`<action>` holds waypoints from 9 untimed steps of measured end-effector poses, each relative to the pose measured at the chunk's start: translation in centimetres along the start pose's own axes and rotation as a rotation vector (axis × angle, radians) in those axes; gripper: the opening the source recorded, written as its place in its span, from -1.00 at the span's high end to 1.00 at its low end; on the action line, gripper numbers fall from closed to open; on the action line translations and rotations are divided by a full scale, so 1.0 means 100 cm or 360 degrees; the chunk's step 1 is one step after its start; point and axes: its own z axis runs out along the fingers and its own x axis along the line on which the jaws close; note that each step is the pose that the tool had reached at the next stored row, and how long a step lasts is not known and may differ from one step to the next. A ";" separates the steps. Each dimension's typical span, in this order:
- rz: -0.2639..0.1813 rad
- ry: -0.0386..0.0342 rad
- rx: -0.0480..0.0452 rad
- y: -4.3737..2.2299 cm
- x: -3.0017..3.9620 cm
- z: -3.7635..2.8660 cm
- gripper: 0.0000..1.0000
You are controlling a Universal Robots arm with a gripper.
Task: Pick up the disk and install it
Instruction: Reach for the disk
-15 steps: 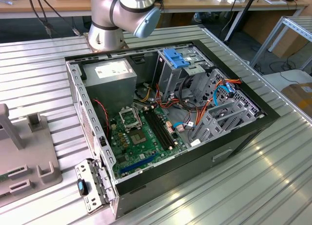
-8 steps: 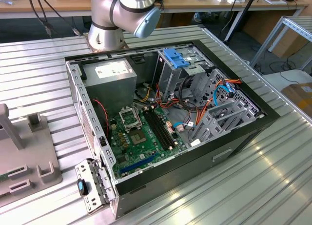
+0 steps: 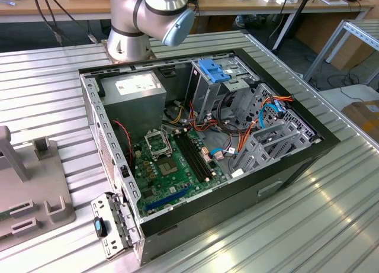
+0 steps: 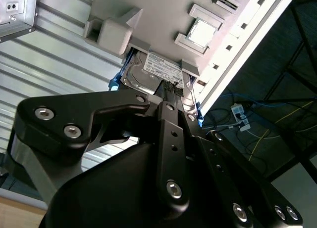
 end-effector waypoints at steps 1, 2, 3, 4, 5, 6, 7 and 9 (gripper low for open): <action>0.0000 0.0000 0.0000 0.0008 0.0033 -0.0001 0.79; 0.0000 0.0000 0.0000 0.0013 0.0051 0.0000 0.79; 0.0000 0.0000 0.0000 0.0021 0.0070 0.0000 0.79; 0.0000 0.0000 0.0000 0.0037 0.0091 0.0001 0.79; 0.0000 0.0000 0.0000 0.0050 0.0105 0.0002 0.79; 0.0001 0.0000 0.0000 0.0091 0.0146 0.0005 0.79; 0.0002 0.0000 0.0000 0.0125 0.0180 0.0007 0.79; 0.0003 0.0000 0.0000 0.0171 0.0227 0.0013 0.79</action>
